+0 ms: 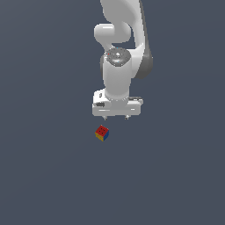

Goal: Pick up the object and move it to a goal position.

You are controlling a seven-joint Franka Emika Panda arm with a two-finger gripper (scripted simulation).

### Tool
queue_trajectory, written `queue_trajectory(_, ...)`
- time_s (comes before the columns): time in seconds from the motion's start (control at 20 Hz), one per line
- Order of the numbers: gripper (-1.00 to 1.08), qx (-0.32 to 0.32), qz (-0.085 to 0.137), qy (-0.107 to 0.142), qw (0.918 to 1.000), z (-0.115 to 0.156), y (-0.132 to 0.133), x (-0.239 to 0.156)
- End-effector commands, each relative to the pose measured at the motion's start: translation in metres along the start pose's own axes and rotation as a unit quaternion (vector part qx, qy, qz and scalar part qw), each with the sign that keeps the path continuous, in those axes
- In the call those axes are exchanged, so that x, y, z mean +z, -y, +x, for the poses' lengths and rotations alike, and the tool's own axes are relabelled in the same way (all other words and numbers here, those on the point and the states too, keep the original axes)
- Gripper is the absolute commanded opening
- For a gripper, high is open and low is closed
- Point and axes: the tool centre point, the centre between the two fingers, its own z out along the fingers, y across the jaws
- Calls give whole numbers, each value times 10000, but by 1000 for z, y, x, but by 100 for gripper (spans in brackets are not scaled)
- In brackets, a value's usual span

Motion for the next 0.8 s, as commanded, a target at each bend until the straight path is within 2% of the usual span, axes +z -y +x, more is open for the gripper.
queue_trajectory(0.0,100,0,0,0,10000,0,0,0)
queue_trajectory(0.45,100,283,42,-205,9994,6,-7,-15)
queue_trajectory(0.75,100,259,40,-204,9994,6,-7,-15)
